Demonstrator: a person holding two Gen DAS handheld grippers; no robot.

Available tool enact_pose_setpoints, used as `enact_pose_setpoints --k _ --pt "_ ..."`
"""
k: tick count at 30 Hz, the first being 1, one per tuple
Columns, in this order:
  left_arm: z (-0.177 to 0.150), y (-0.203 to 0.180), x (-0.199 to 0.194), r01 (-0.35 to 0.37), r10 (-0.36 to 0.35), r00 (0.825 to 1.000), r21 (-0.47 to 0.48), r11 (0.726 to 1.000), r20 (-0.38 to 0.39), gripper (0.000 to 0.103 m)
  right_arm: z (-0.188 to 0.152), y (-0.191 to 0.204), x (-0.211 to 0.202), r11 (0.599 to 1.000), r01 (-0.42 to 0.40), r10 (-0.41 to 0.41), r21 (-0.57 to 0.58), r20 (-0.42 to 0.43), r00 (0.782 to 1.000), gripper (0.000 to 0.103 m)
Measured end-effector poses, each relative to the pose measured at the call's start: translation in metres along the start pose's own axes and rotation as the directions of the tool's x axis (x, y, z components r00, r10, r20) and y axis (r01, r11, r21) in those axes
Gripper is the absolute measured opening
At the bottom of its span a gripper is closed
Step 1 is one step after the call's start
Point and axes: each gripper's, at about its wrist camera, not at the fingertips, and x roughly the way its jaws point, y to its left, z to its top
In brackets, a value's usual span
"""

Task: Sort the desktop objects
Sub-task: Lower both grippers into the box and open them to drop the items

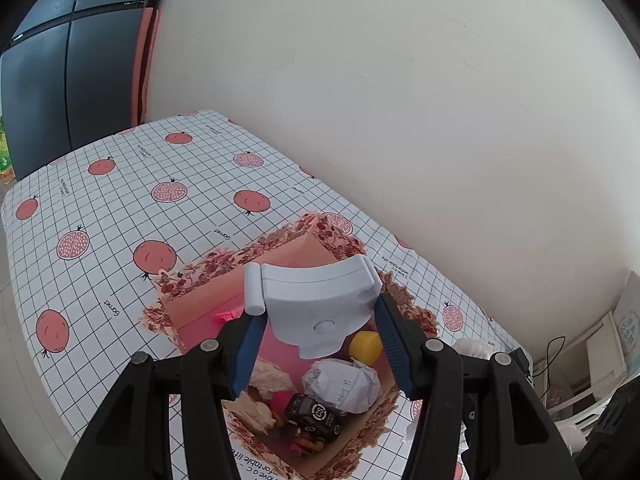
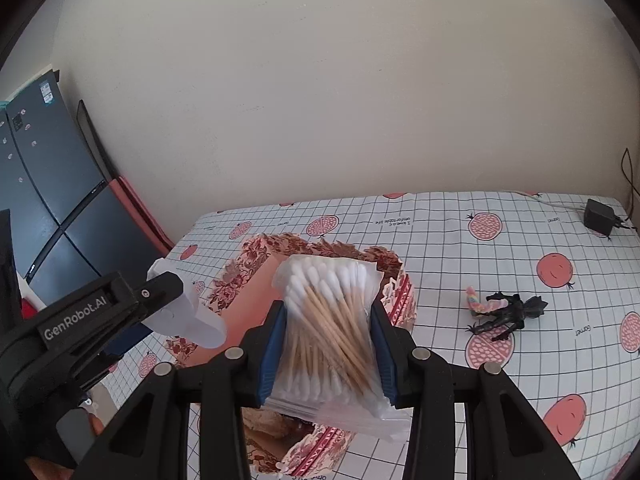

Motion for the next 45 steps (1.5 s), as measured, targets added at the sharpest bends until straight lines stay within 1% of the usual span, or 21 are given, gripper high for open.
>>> enact_pose_setpoints --k 5,12,18,26,35,36,44,45 --pt "0.005 0.016 -0.002 -0.022 0.022 1.000 -0.030 0.999 0.005 0.057 -0.006 0.014 0.010 0.999 -0.030 0.030 -0.023 -0.016 0.999 0.044" --pt "0.007 0.033 0.008 -0.045 0.044 0.999 -0.057 0.997 -0.015 0.057 -0.011 0.023 0.022 0.997 -0.059 0.058 -0.044 -0.031 0.998 0.044" --pt "0.004 0.037 0.021 -0.060 0.057 0.997 -0.068 0.996 -0.043 0.057 -0.015 0.024 0.031 0.996 -0.076 0.073 -0.053 -0.044 0.996 0.044" --pt "-0.003 0.041 0.040 -0.095 0.087 0.993 -0.086 0.992 -0.083 0.057 -0.021 0.026 0.048 0.993 -0.092 0.086 -0.068 -0.086 0.993 0.044" --pt "-0.005 0.047 0.049 -0.105 0.093 0.988 -0.100 0.989 -0.120 0.057 -0.027 0.031 0.057 0.990 -0.101 0.091 -0.101 -0.104 0.990 0.044" --pt "-0.005 0.047 0.050 -0.105 0.092 0.988 -0.100 0.989 -0.124 0.057 -0.027 0.032 0.057 0.989 -0.103 0.092 -0.103 -0.105 0.990 0.046" --pt "-0.006 0.045 0.053 -0.105 0.091 0.986 -0.093 0.990 -0.140 0.057 -0.029 0.033 0.061 0.988 -0.108 0.094 -0.114 -0.115 0.989 0.048" --pt "-0.005 0.044 0.052 -0.105 0.092 0.986 -0.092 0.990 -0.139 0.058 -0.028 0.032 0.061 0.987 -0.109 0.096 -0.114 -0.114 0.989 0.051"
